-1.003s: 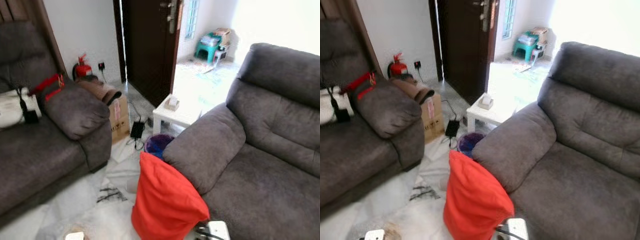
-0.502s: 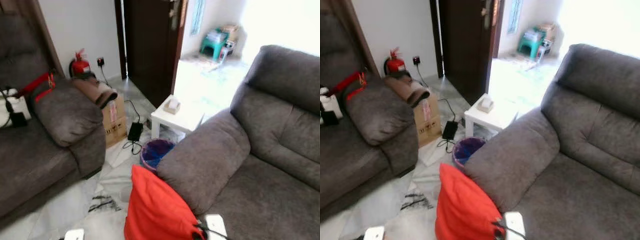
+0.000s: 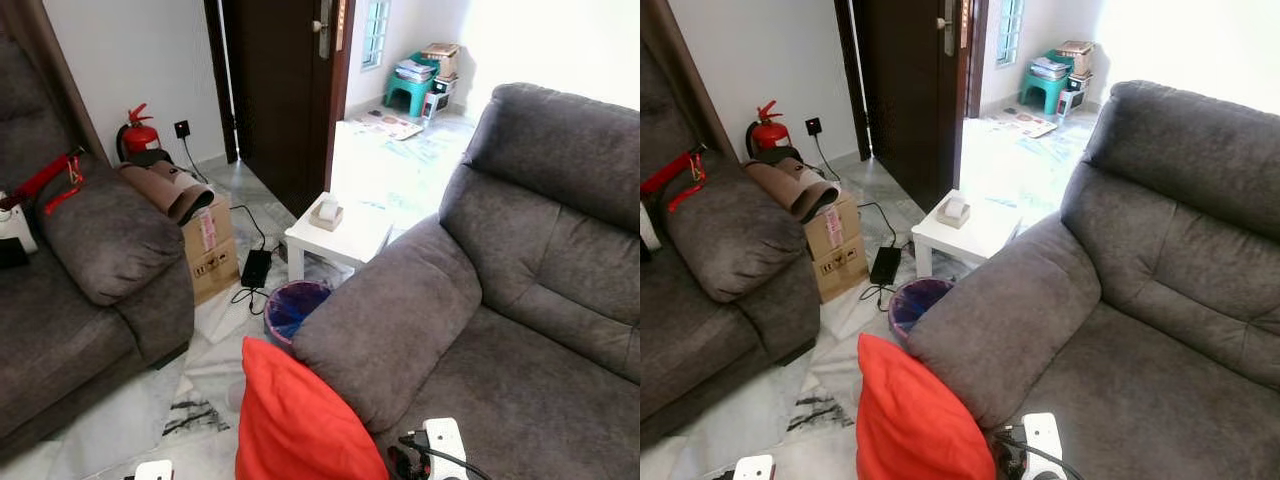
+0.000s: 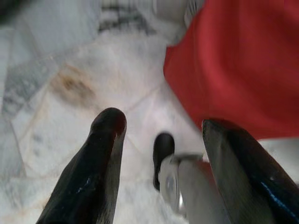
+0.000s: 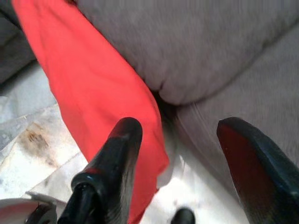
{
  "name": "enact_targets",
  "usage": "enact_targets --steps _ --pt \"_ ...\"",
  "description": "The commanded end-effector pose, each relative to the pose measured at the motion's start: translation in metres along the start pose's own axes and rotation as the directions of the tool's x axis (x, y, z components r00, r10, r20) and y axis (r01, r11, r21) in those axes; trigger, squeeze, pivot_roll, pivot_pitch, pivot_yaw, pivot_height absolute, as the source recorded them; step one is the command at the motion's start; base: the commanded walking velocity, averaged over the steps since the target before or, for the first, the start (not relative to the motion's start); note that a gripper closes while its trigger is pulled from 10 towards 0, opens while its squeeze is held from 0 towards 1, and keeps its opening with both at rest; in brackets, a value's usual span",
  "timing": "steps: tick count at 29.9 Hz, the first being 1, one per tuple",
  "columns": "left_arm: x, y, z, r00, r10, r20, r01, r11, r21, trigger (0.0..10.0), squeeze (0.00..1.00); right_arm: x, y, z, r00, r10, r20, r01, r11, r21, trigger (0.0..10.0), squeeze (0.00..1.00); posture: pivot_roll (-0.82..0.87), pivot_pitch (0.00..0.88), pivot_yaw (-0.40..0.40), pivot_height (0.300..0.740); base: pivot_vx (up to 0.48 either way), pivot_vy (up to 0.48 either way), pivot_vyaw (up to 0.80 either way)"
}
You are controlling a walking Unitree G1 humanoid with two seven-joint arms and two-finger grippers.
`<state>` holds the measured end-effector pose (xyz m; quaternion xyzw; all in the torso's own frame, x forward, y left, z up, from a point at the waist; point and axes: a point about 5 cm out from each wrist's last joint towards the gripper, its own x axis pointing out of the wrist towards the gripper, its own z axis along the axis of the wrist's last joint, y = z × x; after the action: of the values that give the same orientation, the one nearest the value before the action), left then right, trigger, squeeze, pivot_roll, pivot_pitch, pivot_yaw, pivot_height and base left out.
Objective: Move the pillow to the sofa from floor
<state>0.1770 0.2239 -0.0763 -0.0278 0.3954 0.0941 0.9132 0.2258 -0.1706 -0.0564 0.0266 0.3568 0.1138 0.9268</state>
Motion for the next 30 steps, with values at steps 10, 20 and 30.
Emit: enact_targets --steps 10,20,30 --pt "-0.003 -0.002 0.041 0.945 0.009 0.328 -0.037 0.996 0.08 10.0 0.0 -0.001 0.009 -0.003 0.998 0.063 0.032 -0.063 0.998 0.007 10.0 0.0 0.09 0.031 0.01 0.74 0.0 0.0 0.0" --pt "-0.002 -0.009 0.052 0.927 -0.034 0.373 0.002 0.996 0.088 10.0 0.0 0.002 0.009 0.006 0.997 0.023 0.075 -0.025 0.999 0.034 10.0 0.0 0.1 0.076 0.006 0.73 0.0 0.0 0.0" --pt "0.0 -0.018 0.058 0.925 -0.074 0.372 0.044 0.995 0.089 10.0 0.0 0.004 0.01 0.013 0.995 0.03 0.095 -0.032 0.999 0.022 10.0 0.0 0.1 0.094 0.004 0.706 0.0 0.0 0.0"
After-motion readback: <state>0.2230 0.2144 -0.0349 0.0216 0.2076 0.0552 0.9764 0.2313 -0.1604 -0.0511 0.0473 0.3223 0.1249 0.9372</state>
